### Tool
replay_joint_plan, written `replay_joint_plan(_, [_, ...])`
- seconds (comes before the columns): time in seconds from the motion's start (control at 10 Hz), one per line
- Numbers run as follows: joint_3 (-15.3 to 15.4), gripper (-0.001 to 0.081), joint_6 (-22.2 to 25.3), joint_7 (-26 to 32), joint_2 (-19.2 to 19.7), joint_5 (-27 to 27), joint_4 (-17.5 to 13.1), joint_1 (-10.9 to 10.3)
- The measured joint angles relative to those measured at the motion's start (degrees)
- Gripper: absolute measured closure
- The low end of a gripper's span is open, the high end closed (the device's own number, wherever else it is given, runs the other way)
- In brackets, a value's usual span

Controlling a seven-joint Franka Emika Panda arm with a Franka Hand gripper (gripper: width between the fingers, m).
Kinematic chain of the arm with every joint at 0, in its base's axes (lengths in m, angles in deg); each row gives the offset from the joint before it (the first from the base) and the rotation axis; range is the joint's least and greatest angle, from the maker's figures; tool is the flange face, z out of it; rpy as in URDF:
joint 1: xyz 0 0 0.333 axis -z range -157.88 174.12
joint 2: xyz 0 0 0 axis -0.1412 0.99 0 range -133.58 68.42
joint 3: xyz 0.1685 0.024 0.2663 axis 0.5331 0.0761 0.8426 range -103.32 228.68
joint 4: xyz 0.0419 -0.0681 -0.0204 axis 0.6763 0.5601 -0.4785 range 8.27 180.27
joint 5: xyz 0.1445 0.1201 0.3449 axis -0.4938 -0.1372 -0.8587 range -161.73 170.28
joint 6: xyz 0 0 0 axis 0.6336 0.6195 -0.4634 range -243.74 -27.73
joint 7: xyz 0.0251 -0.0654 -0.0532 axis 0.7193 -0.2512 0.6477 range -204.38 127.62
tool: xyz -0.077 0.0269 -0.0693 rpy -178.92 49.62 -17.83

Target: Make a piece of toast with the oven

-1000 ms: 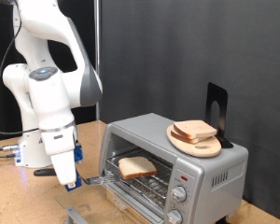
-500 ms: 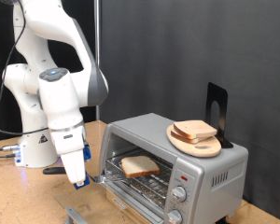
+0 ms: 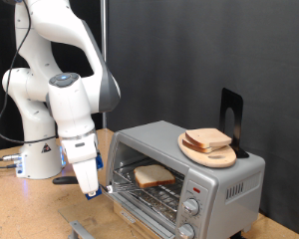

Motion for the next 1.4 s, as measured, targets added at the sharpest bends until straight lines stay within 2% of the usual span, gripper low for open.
replay_joint_plan(0.4, [0.21,0.0413,1.17,0.18,-0.91,-0.49,0.56,-0.13])
replay_joint_plan(0.7, [-3.67,0.0413,9.45,7.49,-4.62,0.08,-0.01,2.32])
replay_joint_plan(0.9, [-6.24,0.0413,12.74,11.93,-5.96,-0.52,-0.79,3.37])
replay_joint_plan(1.0, [-6.02,0.0413,12.73,11.83,-5.92,-0.52,-0.71,3.34])
replay_joint_plan(1.1, [-6.09,0.0413,13.98,13.4,-6.18,-3.05,-0.87,3.17])
replay_joint_plan(1.3, [-8.8,0.0413,23.46,22.1,-9.44,-13.7,-2.93,2.44])
replay_joint_plan(1.4, [-10.32,0.0413,28.5,24.64,-11.5,-17.25,-4.03,2.35])
